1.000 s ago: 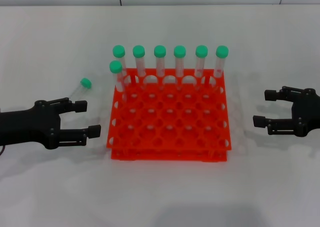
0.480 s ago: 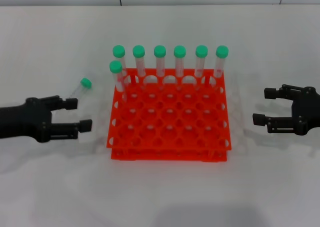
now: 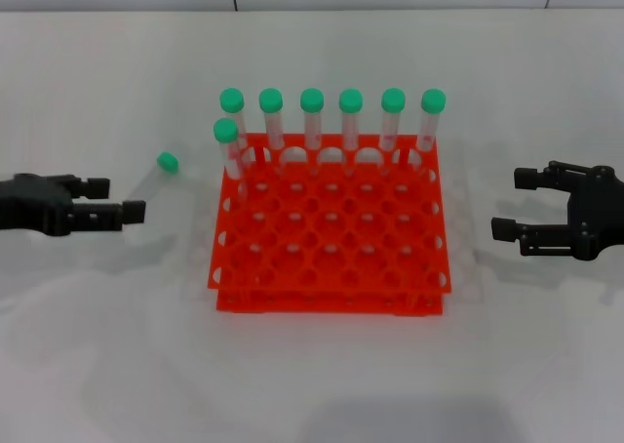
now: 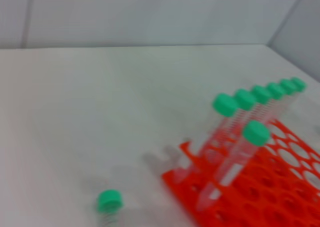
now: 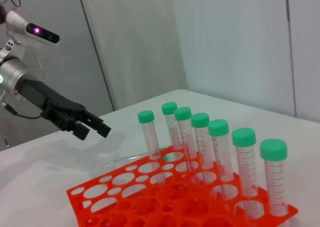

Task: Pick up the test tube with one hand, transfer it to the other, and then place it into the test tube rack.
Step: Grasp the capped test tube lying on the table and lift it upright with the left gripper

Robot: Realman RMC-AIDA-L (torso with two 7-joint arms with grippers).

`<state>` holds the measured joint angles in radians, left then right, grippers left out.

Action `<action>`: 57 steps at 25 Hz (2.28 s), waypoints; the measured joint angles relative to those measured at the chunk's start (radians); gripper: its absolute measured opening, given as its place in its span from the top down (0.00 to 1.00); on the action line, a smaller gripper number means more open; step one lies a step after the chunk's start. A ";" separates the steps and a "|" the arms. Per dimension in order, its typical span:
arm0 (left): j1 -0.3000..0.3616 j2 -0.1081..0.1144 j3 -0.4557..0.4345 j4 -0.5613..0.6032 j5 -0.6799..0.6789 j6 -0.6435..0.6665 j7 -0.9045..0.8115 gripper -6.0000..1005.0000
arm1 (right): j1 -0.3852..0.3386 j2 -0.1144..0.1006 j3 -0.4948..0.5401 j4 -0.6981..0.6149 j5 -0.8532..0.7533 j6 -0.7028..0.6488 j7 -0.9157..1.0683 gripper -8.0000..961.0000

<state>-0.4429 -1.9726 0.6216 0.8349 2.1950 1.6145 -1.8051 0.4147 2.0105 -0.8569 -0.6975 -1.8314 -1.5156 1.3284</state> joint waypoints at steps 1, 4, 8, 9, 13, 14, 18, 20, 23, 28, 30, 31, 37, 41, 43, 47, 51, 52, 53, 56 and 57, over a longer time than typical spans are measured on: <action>-0.003 0.002 0.000 0.002 0.005 -0.010 -0.018 0.13 | 0.000 0.000 0.000 0.000 0.001 0.000 0.000 0.11; -0.013 0.013 0.000 0.009 0.028 -0.037 -0.071 0.13 | 0.000 0.000 -0.001 0.000 0.003 0.000 0.000 0.11; -0.049 0.023 0.001 0.012 0.108 -0.053 -0.125 0.13 | -0.001 0.001 -0.001 0.000 0.003 0.003 0.000 0.11; -0.059 0.023 0.001 0.013 0.138 -0.056 -0.135 0.13 | -0.001 0.001 -0.001 0.000 0.003 0.003 0.000 0.11; -0.094 0.022 0.008 0.013 0.248 -0.066 -0.155 0.13 | 0.002 0.001 -0.001 -0.001 0.003 0.004 0.000 0.11; -0.100 0.020 0.008 0.013 0.276 -0.066 -0.158 0.13 | 0.004 0.001 -0.001 -0.001 0.003 0.004 0.000 0.11; -0.108 0.018 0.009 0.013 0.339 -0.067 -0.162 0.13 | 0.021 0.001 -0.003 0.000 0.004 0.006 0.000 0.11; -0.113 0.018 0.010 0.013 0.348 -0.072 -0.163 0.13 | 0.023 0.002 -0.005 0.002 0.007 0.006 0.000 0.11; -0.126 0.018 0.011 0.012 0.359 -0.085 -0.164 0.13 | 0.021 0.002 -0.006 0.004 0.014 0.007 0.000 0.11; -0.144 0.018 0.011 0.009 0.379 -0.100 -0.164 0.13 | 0.020 0.002 -0.008 0.005 0.014 0.007 0.000 0.11; -0.151 0.018 0.011 0.007 0.381 -0.105 -0.161 0.13 | 0.020 0.002 -0.008 0.005 0.015 0.008 0.000 0.11; -0.154 0.018 0.011 0.006 0.381 -0.110 -0.160 0.13 | 0.020 0.002 -0.008 0.005 0.015 0.008 0.000 0.11; -0.165 0.007 0.028 0.004 0.381 -0.133 -0.160 0.13 | 0.023 0.002 -0.008 0.008 0.015 0.009 0.000 0.11; -0.169 -0.007 0.036 0.004 0.381 -0.151 -0.159 0.13 | 0.023 0.002 -0.008 0.008 0.015 0.009 0.000 0.12; -0.170 -0.011 0.036 0.002 0.381 -0.154 -0.159 0.13 | 0.024 0.002 -0.008 0.009 0.015 0.010 0.000 0.12; -0.172 -0.017 0.037 0.000 0.381 -0.155 -0.159 0.13 | 0.024 0.002 -0.008 0.009 0.015 0.011 0.000 0.12; -0.174 -0.020 0.038 -0.012 0.381 -0.156 -0.157 0.13 | 0.023 0.002 -0.008 0.009 0.015 0.011 -0.001 0.12; -0.175 -0.020 0.038 -0.013 0.381 -0.158 -0.157 0.13 | 0.022 0.002 -0.008 0.009 0.015 0.011 -0.001 0.12; -0.175 -0.021 0.038 -0.014 0.381 -0.160 -0.157 0.13 | 0.021 0.002 -0.008 0.009 0.015 0.011 -0.001 0.12; -0.175 -0.023 0.045 -0.021 0.382 -0.170 -0.158 0.13 | 0.019 0.002 -0.008 0.010 0.015 0.011 -0.002 0.12; -0.175 -0.023 0.047 -0.022 0.382 -0.172 -0.159 0.13 | 0.018 0.002 -0.008 0.010 0.015 0.012 -0.002 0.12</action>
<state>-0.6179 -1.9954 0.6685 0.8124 2.5768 1.4423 -1.9646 0.4327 2.0126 -0.8652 -0.6872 -1.8162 -1.5041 1.3260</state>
